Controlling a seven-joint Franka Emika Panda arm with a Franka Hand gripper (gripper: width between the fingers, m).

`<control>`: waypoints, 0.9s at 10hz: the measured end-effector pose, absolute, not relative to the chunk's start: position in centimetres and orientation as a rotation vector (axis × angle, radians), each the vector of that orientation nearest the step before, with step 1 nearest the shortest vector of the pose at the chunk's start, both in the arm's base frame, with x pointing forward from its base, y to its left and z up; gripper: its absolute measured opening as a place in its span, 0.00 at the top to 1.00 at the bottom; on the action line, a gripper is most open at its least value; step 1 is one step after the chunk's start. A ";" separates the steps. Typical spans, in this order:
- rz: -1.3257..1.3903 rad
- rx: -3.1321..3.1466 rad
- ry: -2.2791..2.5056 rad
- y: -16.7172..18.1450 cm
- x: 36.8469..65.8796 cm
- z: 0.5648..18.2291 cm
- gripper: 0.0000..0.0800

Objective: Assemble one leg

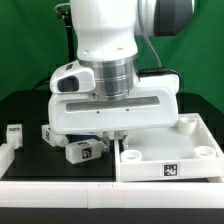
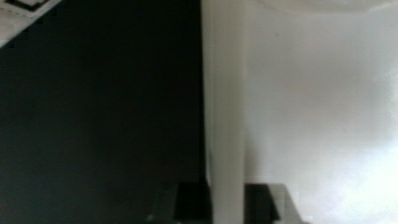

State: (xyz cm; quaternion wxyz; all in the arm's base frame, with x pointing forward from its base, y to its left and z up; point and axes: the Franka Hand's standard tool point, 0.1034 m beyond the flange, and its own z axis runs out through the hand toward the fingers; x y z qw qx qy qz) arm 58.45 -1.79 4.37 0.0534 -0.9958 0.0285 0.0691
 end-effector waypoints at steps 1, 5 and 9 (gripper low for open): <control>0.211 -3.026 0.086 -1.8 58.4 4.3 0.93; 0.249 -3.037 0.158 -2.3 58.1 2.6 0.93; 0.217 -3.059 0.204 -2.4 58.6 2.0 0.93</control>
Offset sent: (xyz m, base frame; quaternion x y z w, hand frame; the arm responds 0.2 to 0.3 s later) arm 0.0013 -0.0351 -0.0212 -0.0970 -0.0116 0.0535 0.9938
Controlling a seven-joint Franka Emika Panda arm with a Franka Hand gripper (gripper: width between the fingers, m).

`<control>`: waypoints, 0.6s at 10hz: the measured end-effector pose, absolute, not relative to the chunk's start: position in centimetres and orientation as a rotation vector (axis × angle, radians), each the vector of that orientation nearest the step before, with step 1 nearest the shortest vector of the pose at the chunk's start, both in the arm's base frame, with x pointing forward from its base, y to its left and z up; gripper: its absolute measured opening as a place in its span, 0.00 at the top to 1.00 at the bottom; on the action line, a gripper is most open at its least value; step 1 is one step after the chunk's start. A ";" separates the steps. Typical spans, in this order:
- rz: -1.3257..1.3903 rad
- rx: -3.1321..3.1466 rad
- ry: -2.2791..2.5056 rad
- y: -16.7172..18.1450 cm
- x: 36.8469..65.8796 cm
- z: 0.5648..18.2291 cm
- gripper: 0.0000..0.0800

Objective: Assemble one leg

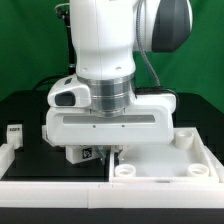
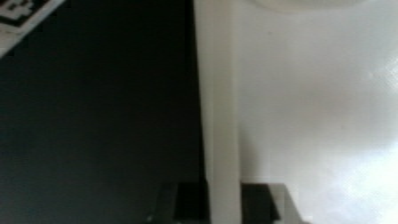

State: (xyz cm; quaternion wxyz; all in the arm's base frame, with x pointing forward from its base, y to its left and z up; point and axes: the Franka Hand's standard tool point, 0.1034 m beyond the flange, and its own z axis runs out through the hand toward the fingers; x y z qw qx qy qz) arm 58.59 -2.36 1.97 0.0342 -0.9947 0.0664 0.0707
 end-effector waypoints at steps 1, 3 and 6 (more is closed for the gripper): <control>0.180 -3.078 0.179 -2.2 59.0 1.7 0.93; 0.118 -3.092 0.173 -2.1 59.1 1.2 0.93; 0.060 -3.100 0.182 -2.2 59.1 0.9 0.93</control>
Offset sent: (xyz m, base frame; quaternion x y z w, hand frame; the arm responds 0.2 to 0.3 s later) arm -0.0058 0.0104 -0.0240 -0.0083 0.0331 0.0110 0.9994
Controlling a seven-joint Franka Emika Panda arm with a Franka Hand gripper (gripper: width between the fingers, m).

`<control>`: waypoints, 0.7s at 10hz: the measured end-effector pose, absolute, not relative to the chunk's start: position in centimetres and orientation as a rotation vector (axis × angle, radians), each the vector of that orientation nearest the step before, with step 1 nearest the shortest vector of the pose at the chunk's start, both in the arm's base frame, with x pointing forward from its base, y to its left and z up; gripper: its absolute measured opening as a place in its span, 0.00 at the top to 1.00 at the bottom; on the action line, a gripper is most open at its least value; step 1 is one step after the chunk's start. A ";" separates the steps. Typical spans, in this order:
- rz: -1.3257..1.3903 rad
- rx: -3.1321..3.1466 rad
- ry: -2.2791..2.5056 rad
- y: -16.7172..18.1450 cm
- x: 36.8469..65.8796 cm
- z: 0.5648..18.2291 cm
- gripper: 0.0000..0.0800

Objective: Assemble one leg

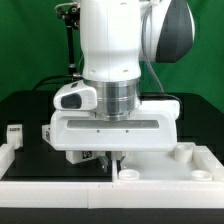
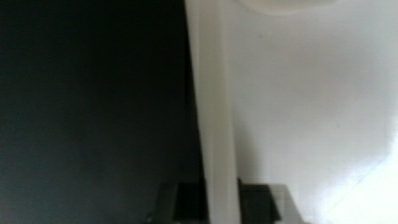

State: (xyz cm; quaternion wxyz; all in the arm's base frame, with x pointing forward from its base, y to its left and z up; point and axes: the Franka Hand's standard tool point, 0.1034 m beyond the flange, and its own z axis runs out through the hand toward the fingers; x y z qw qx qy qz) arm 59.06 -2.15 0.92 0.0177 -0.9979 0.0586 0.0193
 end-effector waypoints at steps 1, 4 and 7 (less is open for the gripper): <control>0.057 -3.100 0.184 -2.1 59.1 0.9 0.93; 0.048 -3.100 0.176 -2.1 59.1 0.9 0.73; 0.045 -3.100 0.176 -2.1 59.2 1.1 0.27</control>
Offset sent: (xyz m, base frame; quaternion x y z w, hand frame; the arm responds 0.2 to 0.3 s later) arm 0.0000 0.0000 0.0000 0.0000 0.0000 0.0000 1.0000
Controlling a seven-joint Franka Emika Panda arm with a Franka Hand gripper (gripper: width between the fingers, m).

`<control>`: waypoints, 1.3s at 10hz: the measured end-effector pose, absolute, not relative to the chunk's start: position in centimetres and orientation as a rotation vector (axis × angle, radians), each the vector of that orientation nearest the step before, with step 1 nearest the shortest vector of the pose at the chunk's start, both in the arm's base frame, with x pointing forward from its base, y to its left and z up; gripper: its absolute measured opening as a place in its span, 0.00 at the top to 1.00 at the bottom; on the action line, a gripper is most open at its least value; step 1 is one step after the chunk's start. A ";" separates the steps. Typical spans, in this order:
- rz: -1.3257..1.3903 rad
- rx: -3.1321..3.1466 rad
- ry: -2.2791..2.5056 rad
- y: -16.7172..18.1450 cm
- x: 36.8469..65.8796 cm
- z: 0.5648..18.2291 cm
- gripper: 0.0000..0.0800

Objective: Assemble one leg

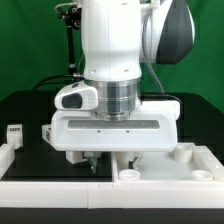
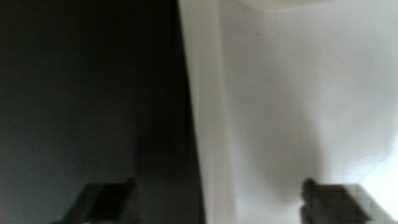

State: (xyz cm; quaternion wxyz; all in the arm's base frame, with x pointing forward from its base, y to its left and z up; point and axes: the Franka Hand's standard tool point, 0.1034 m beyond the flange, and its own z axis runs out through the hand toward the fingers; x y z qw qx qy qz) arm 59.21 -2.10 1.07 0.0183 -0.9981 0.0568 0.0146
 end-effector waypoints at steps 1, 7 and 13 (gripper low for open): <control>0.091 -3.092 0.165 -2.2 59.0 2.2 0.27; 0.074 -3.080 0.165 -1.9 55.7 7.0 0.19; 0.021 -3.095 0.204 0.7 47.6 7.0 0.19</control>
Offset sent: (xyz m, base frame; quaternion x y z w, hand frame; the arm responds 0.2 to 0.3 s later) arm -0.0495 -0.0009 0.0737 0.0061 -0.0433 0.0303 0.9986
